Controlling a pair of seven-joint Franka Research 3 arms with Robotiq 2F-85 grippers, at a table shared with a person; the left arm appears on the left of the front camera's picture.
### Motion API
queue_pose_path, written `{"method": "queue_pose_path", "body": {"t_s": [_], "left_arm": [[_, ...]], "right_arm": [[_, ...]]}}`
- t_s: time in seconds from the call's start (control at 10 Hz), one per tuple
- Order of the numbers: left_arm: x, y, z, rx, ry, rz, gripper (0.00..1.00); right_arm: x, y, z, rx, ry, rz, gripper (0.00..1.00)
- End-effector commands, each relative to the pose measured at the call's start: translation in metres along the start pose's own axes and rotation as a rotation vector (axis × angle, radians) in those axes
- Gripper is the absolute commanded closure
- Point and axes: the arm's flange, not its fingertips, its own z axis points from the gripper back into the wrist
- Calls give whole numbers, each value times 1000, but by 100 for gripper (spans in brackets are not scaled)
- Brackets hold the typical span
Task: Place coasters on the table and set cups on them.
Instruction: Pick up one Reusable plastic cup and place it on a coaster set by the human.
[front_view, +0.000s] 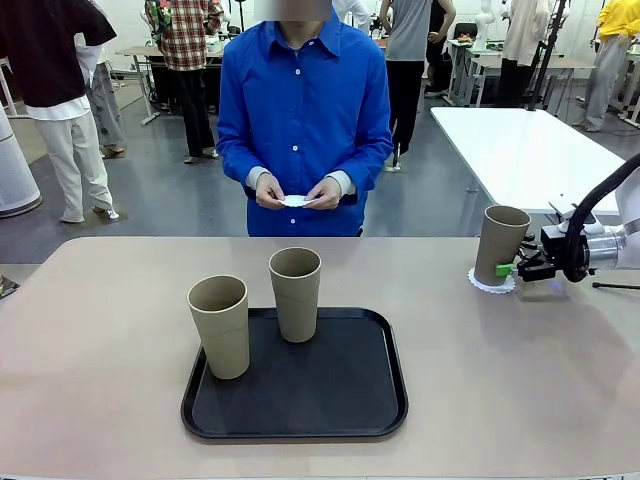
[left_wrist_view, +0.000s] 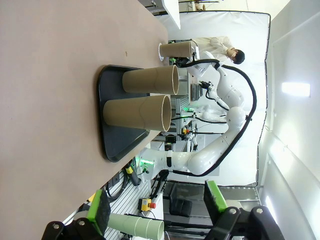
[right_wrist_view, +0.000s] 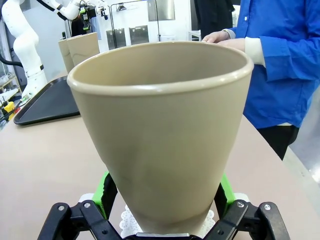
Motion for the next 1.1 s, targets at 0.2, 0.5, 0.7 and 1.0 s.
{"method": "queue_pose_path", "body": {"t_s": [0.2, 0.5, 0.7, 1.0], "left_arm": [[-1, -1, 2, -10, -1, -6, 0], [-1, -1, 2, -10, -1, -6, 0], [-1, -1, 2, -10, -1, -6, 0], [-1, -1, 2, -10, -1, -6, 0]], "right_arm": [[2, -10, 10, 36, 3, -10, 0], [0, -12, 19, 39, -8, -31, 0], [-2, -14, 23, 40, -11, -40, 0], [-2, -13, 37, 21, -25, -39, 0]]}}
